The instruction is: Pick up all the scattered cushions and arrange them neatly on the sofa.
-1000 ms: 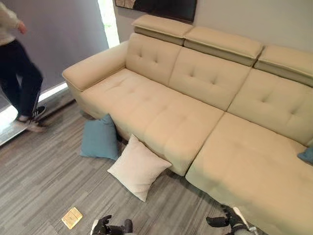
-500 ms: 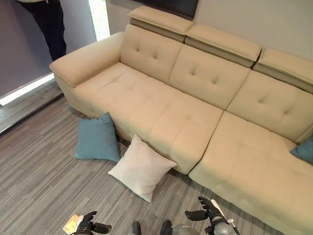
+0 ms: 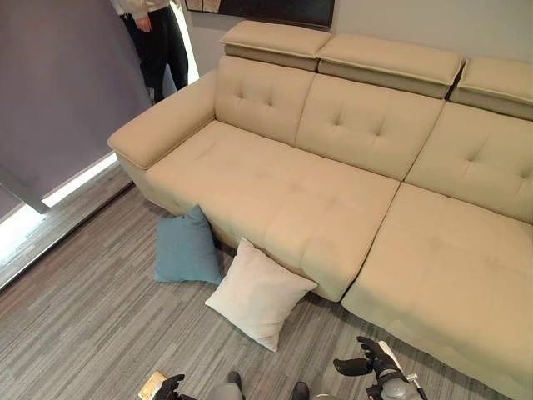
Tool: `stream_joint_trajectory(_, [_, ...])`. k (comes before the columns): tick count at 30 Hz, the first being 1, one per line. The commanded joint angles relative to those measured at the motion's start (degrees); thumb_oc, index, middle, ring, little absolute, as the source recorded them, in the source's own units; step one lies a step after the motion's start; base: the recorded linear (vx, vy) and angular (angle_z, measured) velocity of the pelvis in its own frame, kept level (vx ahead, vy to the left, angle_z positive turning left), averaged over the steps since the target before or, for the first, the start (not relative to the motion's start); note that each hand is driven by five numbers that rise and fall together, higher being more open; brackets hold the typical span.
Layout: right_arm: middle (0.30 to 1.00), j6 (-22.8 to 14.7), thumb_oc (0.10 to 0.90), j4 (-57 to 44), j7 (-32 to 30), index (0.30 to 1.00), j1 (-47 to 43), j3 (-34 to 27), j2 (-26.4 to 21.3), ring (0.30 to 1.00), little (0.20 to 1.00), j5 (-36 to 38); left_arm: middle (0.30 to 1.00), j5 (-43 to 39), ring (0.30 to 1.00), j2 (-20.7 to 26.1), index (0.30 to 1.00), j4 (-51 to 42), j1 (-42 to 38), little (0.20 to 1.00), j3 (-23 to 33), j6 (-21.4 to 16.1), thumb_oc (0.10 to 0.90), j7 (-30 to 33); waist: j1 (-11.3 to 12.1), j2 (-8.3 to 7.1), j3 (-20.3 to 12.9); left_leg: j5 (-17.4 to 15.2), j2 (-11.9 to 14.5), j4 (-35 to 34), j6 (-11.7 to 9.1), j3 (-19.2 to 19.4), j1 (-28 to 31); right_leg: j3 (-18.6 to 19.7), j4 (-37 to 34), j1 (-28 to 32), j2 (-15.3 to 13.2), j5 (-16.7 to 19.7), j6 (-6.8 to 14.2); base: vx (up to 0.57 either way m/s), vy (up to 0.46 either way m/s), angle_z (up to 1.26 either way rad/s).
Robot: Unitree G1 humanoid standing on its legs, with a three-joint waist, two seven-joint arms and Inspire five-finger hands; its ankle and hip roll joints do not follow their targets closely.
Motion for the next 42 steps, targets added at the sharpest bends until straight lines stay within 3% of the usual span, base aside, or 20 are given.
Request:
stream_joint_trajectory(1, [0.900,-1.5,0.800,-1.1,-1.6,0.900,-0.4,-0.7,-0.4,0.900,0.900,0.1,0.900,-0.6,0.900,0.2,0.900,-1.0,-1.6,0.900,-2.5,-1.9,0.800,0.0,0.3,-1.74,-2.0,0.0,-1.4,3.2,1.0,-0.8,-1.3,2.0,1.6,0.6,-6.4,-5.1,7.7,0.18,0.383,-0.49])
stream_joint_trajectory(7, [0.900,-0.8,0.800,-2.2,-1.0,0.900,-1.7,0.7,1.1,0.900,0.900,-0.9,0.900,0.8,0.900,2.8,0.900,-2.0,-3.3,0.900,-2.5,-2.0,0.800,0.7,0.8,-3.25,-1.0,-2.9,-4.7,3.9,4.3,3.8,-0.4,4.4,8.4,-5.0,-11.1,-0.9,10.6,0.06,0.335,-0.39])
stream_joint_trajectory(10, [0.900,-0.9,0.800,-2.8,-1.1,0.900,-2.2,0.9,1.3,0.900,0.900,-0.8,0.900,0.6,0.900,3.7,0.900,-2.5,-3.4,0.900,-2.0,-2.1,0.800,0.9,1.2,-3.15,-0.4,-3.2,-4.7,3.1,5.1,5.7,0.6,2.6,10.6,-6.5,-12.3,0.4,10.4,0.01,0.203,-0.56])
stream_joint_trajectory(11, [0.900,-1.1,0.800,-3.4,-1.1,0.900,-2.2,1.2,1.6,0.900,0.900,-1.0,0.900,0.6,0.900,4.7,0.900,-2.7,-3.5,0.900,-1.4,-2.3,0.800,0.9,1.8,-3.14,-0.1,-3.5,-4.7,1.8,5.5,7.5,2.0,-2.0,11.1,-6.5,-13.6,0.6,10.1,0.02,0.172,-0.47])
stream_joint_trajectory(12, [0.900,-1.1,0.800,-3.4,-1.0,0.900,-2.3,1.4,1.7,0.900,0.900,-1.0,0.900,0.7,0.900,5.0,0.900,-2.7,-3.3,0.900,-1.2,-2.3,0.800,1.0,1.8,-3.16,0.0,-3.5,-4.9,1.3,5.7,8.0,2.4,-3.1,11.3,-6.5,-13.3,0.4,9.9,0.05,0.257,-0.48])
stream_joint_trajectory(13, [0.900,-1.2,0.800,-3.5,-1.0,0.900,-2.4,1.9,1.6,0.900,0.900,-1.0,0.900,0.5,0.900,5.2,0.900,-3.0,-3.3,0.900,-0.8,-2.3,0.800,1.1,1.5,-3.39,0.6,-3.1,-5.8,0.2,6.2,8.0,3.4,-1.7,11.7,-7.2,-9.5,-0.7,9.1,0.04,0.122,-0.58])
stream_joint_trajectory(14, [0.900,-1.2,0.800,-3.4,-1.0,0.900,-2.4,1.9,1.6,0.900,0.900,-1.0,0.900,0.5,0.900,5.2,0.900,-3.0,-3.3,0.900,-0.8,-2.3,0.800,1.1,1.5,-3.36,0.5,-3.0,-5.8,0.2,6.2,8.0,3.3,-1.7,11.6,-7.3,-9.5,-0.6,9.1,0.04,0.107,-0.52])
stream_joint_trajectory(15, [0.900,-1.2,0.800,-3.5,-1.0,0.900,-2.5,2.1,1.4,0.900,0.900,-1.0,0.900,0.2,0.900,5.2,0.900,-3.0,-3.3,0.900,-0.5,-2.3,0.800,1.2,1.4,-3.57,0.5,-2.8,-6.3,-0.5,6.4,7.9,3.4,-1.1,10.7,-7.6,-7.6,-0.8,9.0,0.01,0.042,-0.29])
stream_joint_trajectory(17, [0.900,-1.3,0.800,-4.2,-1.4,0.900,-3.1,2.8,1.1,0.900,0.900,-0.9,0.900,0.0,0.900,4.9,0.900,-2.7,-3.5,0.900,-0.4,-2.4,0.800,1.5,1.6,-4.01,0.9,-2.7,-7.4,-1.1,6.5,8.7,3.4,-3.3,7.7,-8.5,-5.0,-0.8,8.3,-0.02,0.038,-0.06])
stream_joint_trajectory(19, [0.900,-1.2,0.800,-4.6,-1.6,0.900,-3.7,3.2,1.0,0.900,0.900,-0.8,0.900,-0.4,0.900,4.4,0.900,-2.6,-3.9,0.900,-0.5,-2.3,0.800,1.5,1.9,-3.96,1.5,-2.8,-7.7,-0.7,6.5,9.3,2.9,-5.9,6.3,-9.8,-4.3,-0.7,7.6,-0.02,0.001,-0.24])
stream_joint_trajectory(20, [0.900,-1.3,0.800,-4.8,-1.8,0.900,-3.6,3.2,0.8,0.900,0.900,-0.9,0.900,0.0,0.900,4.1,0.900,-2.8,-3.9,0.900,-0.8,-2.4,0.800,1.4,1.5,-3.96,1.3,-3.0,-8.1,-0.2,6.5,9.4,2.6,-5.5,4.3,-9.2,-3.9,-1.0,7.5,0.04,-0.037,-0.13])
stream_joint_trajectory(22, [0.900,-1.3,0.800,-5.4,-1.6,0.900,-3.2,3.3,0.5,0.900,0.900,-0.9,0.900,0.8,0.900,3.3,0.900,-3.2,-3.7,0.900,-1.2,-2.5,0.800,1.2,0.8,-3.94,1.1,-3.6,-8.7,1.2,6.4,9.3,2.2,-1.0,2.4,-8.3,-2.1,-1.2,6.8,0.06,-0.035,0.00])
stream_joint_trajectory(24, [0.900,-1.5,0.800,-6.0,-1.8,0.900,-2.7,2.5,-0.3,0.900,0.900,-0.5,0.900,0.8,0.900,2.2,0.900,-4.4,-3.7,0.900,-2.2,-2.7,0.800,0.8,0.8,-3.45,1.5,-5.2,-9.0,5.3,5.6,10.6,0.8,-2.7,1.4,-7.3,-3.4,-0.8,6.4,0.02,-0.023,0.08])
stream_joint_trajectory(26, [0.900,-1.6,0.800,-6.0,-1.9,0.900,-2.8,2.3,-1.1,0.900,0.900,-0.3,0.900,0.5,0.900,0.7,0.900,-6.1,-3.2,0.900,-2.8,-2.8,0.800,0.4,0.6,-2.73,1.9,-6.6,-8.0,11.1,4.2,10.8,-0.9,-3.4,0.7,-5.5,-3.9,-1.5,5.7,0.01,-0.005,0.23])
stream_joint_trajectory(30, [0.900,-1.7,0.800,-5.4,-1.6,0.900,-3.1,2.6,-1.2,0.900,0.900,-0.3,0.900,-0.3,0.900,0.0,0.900,-5.6,-2.2,0.900,-2.8,-2.8,0.800,0.2,0.7,-2.43,1.7,-6.6,-6.1,13.4,3.6,10.7,-1.7,-3.2,0.2,-4.0,-4.5,-2.2,5.4,0.04,0.046,0.08])
stream_joint_trajectory(32, [0.900,-1.7,0.800,-6.2,-1.7,0.900,-2.8,2.6,-1.4,0.900,0.900,-0.6,0.900,-0.8,0.900,0.1,0.900,-5.0,-1.7,0.900,-2.4,-2.5,0.800,0.5,1.0,-2.71,1.0,-4.3,-3.0,9.9,3.4,10.4,-1.6,-3.2,-0.2,-3.0,-5.1,-2.5,5.8,0.09,0.111,-0.10])
stream_joint_trajectory(33, [0.900,-1.7,0.800,-6.2,-1.7,0.900,-2.8,2.6,-1.4,0.900,0.900,-0.6,0.900,-0.8,0.900,0.1,0.900,-5.0,-1.7,0.900,-2.4,-2.5,0.800,0.5,1.0,-2.72,1.0,-4.2,-3.0,9.8,3.4,10.4,-1.5,-3.3,-0.2,-3.0,-5.1,-2.5,5.8,0.10,0.102,0.00])
stream_joint_trajectory(36, [0.900,-1.9,0.800,-6.5,-1.9,0.900,-2.3,2.1,-1.5,0.900,0.900,-0.4,0.900,-0.9,0.900,0.3,0.900,-4.4,-1.7,0.900,-2.6,-2.3,0.800,0.7,1.2,-2.29,0.4,0.0,0.0,3.5,2.1,7.0,-2.3,-2.9,-0.2,-2.4,-4.8,-3.3,6.2,0.11,0.147,0.12])
stream_joint_trajectory(40, [0.900,-1.6,0.800,-5.7,-2.0,0.900,-1.7,1.2,-1.9,0.900,0.900,-0.7,0.900,-1.5,0.900,0.1,0.900,-4.6,-2.1,0.900,-2.9,-2.4,0.800,0.4,1.4,-1.34,-0.1,2.3,0.6,-0.5,0.9,1.5,-2.8,-1.4,0.4,-1.3,-5.4,-4.5,7.0,0.14,0.272,-0.01])
stream_joint_trajectory(42, [0.900,-1.4,0.800,-4.9,-1.6,0.900,-1.2,0.9,-1.8,0.900,0.900,-1.2,0.900,-0.9,0.900,0.1,0.900,-4.1,-2.0,0.900,-3.3,-2.4,0.800,0.2,1.2,-1.31,-0.6,2.4,0.5,-0.5,0.8,1.8,-2.3,-1.0,1.0,-1.0,-6.4,-4.5,7.6,0.15,0.341,-0.17])
